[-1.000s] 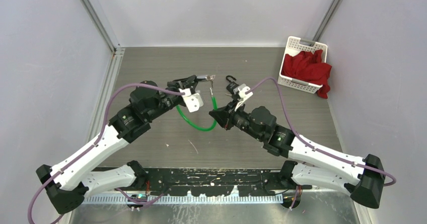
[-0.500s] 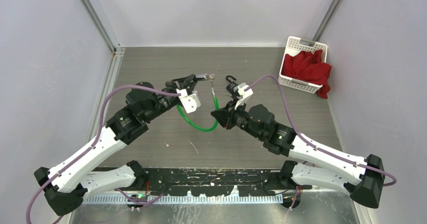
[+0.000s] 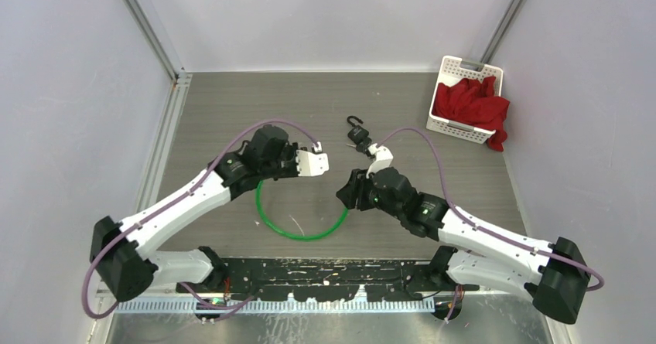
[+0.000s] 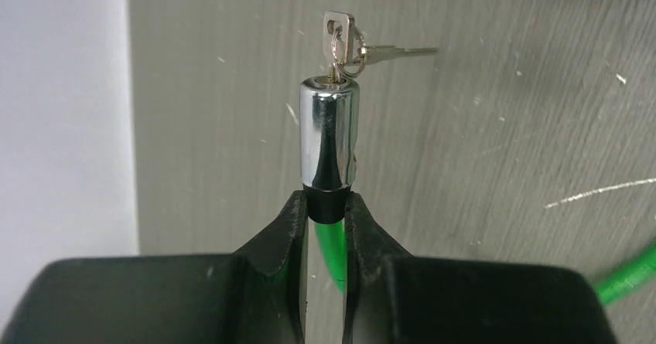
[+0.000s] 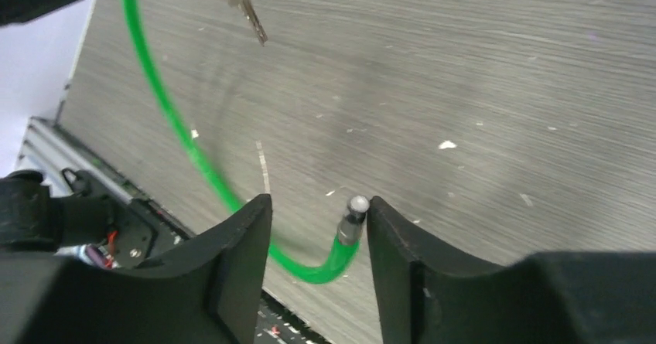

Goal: Unlock with the key

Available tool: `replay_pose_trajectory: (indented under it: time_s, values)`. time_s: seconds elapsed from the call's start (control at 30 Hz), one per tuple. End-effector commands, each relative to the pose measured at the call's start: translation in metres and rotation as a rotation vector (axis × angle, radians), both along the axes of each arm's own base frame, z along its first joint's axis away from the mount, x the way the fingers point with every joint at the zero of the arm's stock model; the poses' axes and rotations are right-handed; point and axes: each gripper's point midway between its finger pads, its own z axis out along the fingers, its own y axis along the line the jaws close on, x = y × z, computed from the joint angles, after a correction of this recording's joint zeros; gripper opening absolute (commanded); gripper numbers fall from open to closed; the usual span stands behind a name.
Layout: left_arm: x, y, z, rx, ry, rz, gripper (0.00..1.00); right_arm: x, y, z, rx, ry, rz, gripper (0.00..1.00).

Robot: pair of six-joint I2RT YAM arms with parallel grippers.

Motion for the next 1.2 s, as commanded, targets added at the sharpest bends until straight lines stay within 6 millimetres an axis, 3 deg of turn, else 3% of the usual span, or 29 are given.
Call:
replay_pose_trajectory:
  time_s: [0.0,0.1,0.17,0.47,0.63,0.77,0.87,0.97,1.07,1.17]
  values:
    - [0.012,0.007,-0.004,0.003,0.055,0.066,0.00,0.017,-0.019,0.012,0.027,0.015,-0.111,0.59]
    - [0.026,0.007,-0.022,0.041,0.097,0.093,0.00,0.026,-0.037,0.012,-0.015,0.021,-0.173,0.82]
    - [0.038,0.006,-0.030,0.053,0.112,0.109,0.00,0.038,-0.055,0.018,-0.043,0.003,-0.246,0.91]
    - [0.132,-0.004,-0.037,0.043,0.061,0.168,0.03,0.065,-0.089,0.048,-0.077,-0.035,-0.359,0.95]
    - [0.165,-0.004,-0.056,0.052,0.079,0.187,0.28,0.073,-0.099,0.046,-0.096,-0.026,-0.397,1.00]
    - [0.175,-0.005,-0.072,0.072,0.095,0.178,0.50,0.080,-0.108,0.046,-0.111,-0.026,-0.420,1.00]
    - [0.179,-0.004,-0.078,0.064,0.115,0.190,0.77,0.086,-0.113,0.046,-0.121,-0.026,-0.435,1.00]
    - [0.185,-0.001,-0.066,0.021,0.138,0.242,0.86,0.092,-0.121,0.047,-0.134,-0.032,-0.463,1.00]
    - [0.192,0.010,-0.038,-0.066,0.155,0.330,1.00,0.102,-0.136,0.050,-0.157,-0.056,-0.533,1.00]
    - [0.196,0.030,-0.011,-0.197,0.167,0.447,0.99,0.118,-0.167,0.054,-0.218,-0.120,-0.693,1.00]
